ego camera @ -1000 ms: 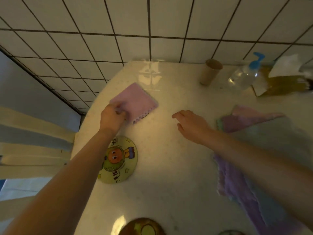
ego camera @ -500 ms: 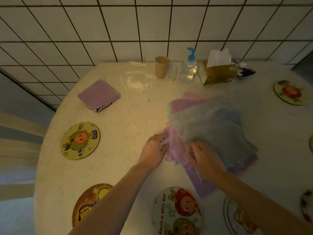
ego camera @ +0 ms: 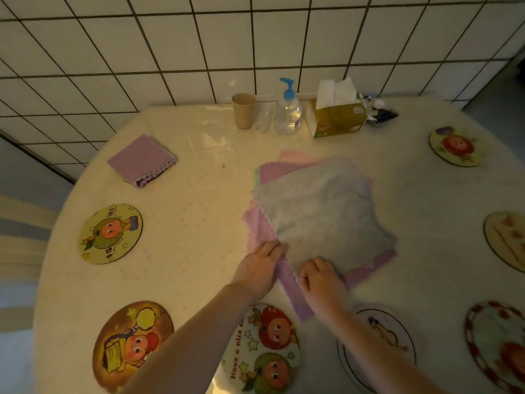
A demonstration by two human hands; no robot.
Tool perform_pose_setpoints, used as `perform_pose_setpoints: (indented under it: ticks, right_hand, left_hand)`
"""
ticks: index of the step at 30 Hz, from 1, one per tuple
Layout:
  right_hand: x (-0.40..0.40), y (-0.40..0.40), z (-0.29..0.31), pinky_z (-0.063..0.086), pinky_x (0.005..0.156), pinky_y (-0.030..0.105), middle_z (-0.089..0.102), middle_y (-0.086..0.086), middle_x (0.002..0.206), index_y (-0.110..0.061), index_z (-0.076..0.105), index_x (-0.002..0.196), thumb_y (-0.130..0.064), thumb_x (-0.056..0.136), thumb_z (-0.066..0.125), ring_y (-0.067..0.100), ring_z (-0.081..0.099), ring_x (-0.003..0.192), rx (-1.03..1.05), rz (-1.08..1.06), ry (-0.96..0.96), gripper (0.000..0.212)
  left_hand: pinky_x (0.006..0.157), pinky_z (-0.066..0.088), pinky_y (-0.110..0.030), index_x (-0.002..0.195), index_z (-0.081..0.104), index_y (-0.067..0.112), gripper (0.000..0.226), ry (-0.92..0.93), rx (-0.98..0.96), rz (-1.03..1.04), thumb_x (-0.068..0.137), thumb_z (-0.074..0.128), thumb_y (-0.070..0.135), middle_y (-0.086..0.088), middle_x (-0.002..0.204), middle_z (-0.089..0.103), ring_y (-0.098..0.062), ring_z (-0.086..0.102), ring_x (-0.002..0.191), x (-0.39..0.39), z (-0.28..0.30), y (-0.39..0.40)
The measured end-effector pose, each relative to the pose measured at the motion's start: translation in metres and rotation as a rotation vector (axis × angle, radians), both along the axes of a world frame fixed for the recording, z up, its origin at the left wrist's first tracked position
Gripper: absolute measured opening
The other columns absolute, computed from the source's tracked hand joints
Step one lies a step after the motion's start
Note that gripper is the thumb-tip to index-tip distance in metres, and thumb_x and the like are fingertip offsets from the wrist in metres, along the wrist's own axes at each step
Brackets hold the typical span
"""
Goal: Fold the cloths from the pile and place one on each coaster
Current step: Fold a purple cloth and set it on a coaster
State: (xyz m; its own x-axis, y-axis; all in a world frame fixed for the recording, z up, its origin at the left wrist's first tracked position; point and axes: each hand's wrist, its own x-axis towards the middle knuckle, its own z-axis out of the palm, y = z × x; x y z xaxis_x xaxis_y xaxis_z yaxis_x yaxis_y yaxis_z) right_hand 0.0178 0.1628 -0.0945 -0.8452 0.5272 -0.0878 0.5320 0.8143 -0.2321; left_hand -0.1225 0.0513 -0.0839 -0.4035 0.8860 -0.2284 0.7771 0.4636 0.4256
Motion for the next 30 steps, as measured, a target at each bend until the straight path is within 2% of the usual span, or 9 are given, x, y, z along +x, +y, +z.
perform_pose_setpoints:
  ticks: [4, 8, 11, 16, 19, 22, 25, 28, 30]
  right_hand:
    - [-0.002, -0.001, -0.002, 0.052, 0.058, 0.032, 0.059, -0.002, 0.090, -0.020, 0.060, 0.090, -0.050, 0.075, 0.066, 0.018, 0.057, 0.085, 0.003, 0.014, -0.120, 0.034]
    - [-0.004, 0.000, 0.000, 0.050, 0.053, 0.032, 0.060, -0.001, 0.078, -0.018, 0.061, 0.078, -0.031, 0.074, 0.071, 0.018, 0.057, 0.074, 0.015, 0.005, -0.054, 0.017]
    - [-0.004, 0.006, 0.006, 0.048, 0.050, 0.027, 0.056, -0.004, 0.071, -0.019, 0.059, 0.072, -0.024, 0.072, 0.072, 0.013, 0.055, 0.065, -0.051, 0.002, 0.021, 0.014]
    - [-0.007, 0.028, 0.035, 0.046, 0.054, 0.021, 0.053, -0.006, 0.070, -0.018, 0.051, 0.080, -0.020, 0.088, 0.061, 0.008, 0.051, 0.060, -0.303, -0.094, 0.215, 0.013]
    - [-0.014, 0.051, 0.064, 0.040, 0.054, 0.020, 0.050, -0.003, 0.068, -0.014, 0.049, 0.082, -0.012, 0.091, 0.057, 0.008, 0.046, 0.058, -0.435, -0.113, 0.431, 0.012]
    - [-0.022, 0.064, 0.094, 0.040, 0.064, 0.013, 0.052, -0.009, 0.080, -0.017, 0.049, 0.092, -0.008, 0.095, 0.045, 0.004, 0.051, 0.073, -0.468, -0.079, 0.592, 0.010]
    - [-0.033, 0.075, 0.117, 0.043, 0.064, 0.013, 0.050, -0.017, 0.076, -0.022, 0.047, 0.094, -0.016, 0.093, 0.034, -0.001, 0.053, 0.071, -0.506, -0.150, 0.725, 0.014]
    - [-0.043, 0.082, 0.131, 0.041, 0.052, 0.030, 0.048, -0.018, 0.068, -0.035, 0.047, 0.096, -0.034, 0.091, 0.040, 0.005, 0.043, 0.053, -0.533, -0.115, 0.775, 0.008]
    - [-0.049, 0.080, 0.144, 0.041, 0.058, 0.017, 0.050, -0.025, 0.078, -0.026, 0.051, 0.099, -0.030, 0.084, 0.050, 0.000, 0.047, 0.058, -0.469, -0.054, 0.793, 0.015]
  left_hand:
    - [0.097, 0.048, -0.040, 0.144, 0.037, 0.021, 0.055, 0.072, 0.013, -0.003, 0.091, 0.052, 0.021, -0.002, 0.146, 0.033, -0.024, 0.037, 0.134, -0.005, 0.006, 0.017]
    - [0.090, 0.052, -0.043, 0.140, 0.039, 0.019, 0.049, 0.132, -0.069, -0.064, 0.093, 0.052, 0.026, -0.002, 0.148, 0.029, -0.030, 0.044, 0.125, -0.013, 0.008, 0.032]
    - [0.091, 0.051, -0.044, 0.141, 0.037, 0.019, 0.052, 0.168, -0.105, -0.116, 0.092, 0.053, 0.025, -0.002, 0.147, 0.032, -0.031, 0.049, 0.121, -0.018, 0.010, 0.039]
    - [0.082, 0.054, -0.044, 0.141, 0.035, 0.020, 0.057, 0.191, -0.118, -0.139, 0.089, 0.058, 0.028, 0.001, 0.144, 0.036, -0.030, 0.051, 0.119, -0.028, 0.015, 0.052]
    - [0.081, 0.052, -0.043, 0.135, 0.046, 0.021, 0.044, 0.166, -0.015, -0.040, 0.092, 0.052, 0.020, -0.003, 0.139, 0.042, -0.032, 0.058, 0.109, -0.040, 0.013, 0.064]
    - [0.080, 0.051, -0.048, 0.118, 0.060, 0.016, 0.027, 0.100, 0.099, 0.171, 0.091, 0.053, 0.018, -0.009, 0.124, 0.052, -0.037, 0.061, 0.097, -0.058, 0.016, 0.079]
    - [0.082, 0.050, -0.043, 0.105, 0.067, 0.005, 0.022, -0.034, 0.270, 0.321, 0.086, 0.058, 0.009, -0.020, 0.108, 0.062, -0.039, 0.061, 0.095, -0.077, 0.030, 0.088]
    - [0.079, 0.046, -0.033, 0.101, 0.069, 0.002, 0.026, -0.042, 0.413, 0.366, 0.082, 0.054, 0.012, -0.021, 0.099, 0.067, -0.036, 0.063, 0.091, -0.093, 0.053, 0.083]
    - [0.075, 0.042, -0.029, 0.094, 0.068, 0.001, 0.022, 0.002, 0.523, 0.361, 0.080, 0.054, 0.010, -0.020, 0.091, 0.067, -0.035, 0.063, 0.084, -0.104, 0.071, 0.071]
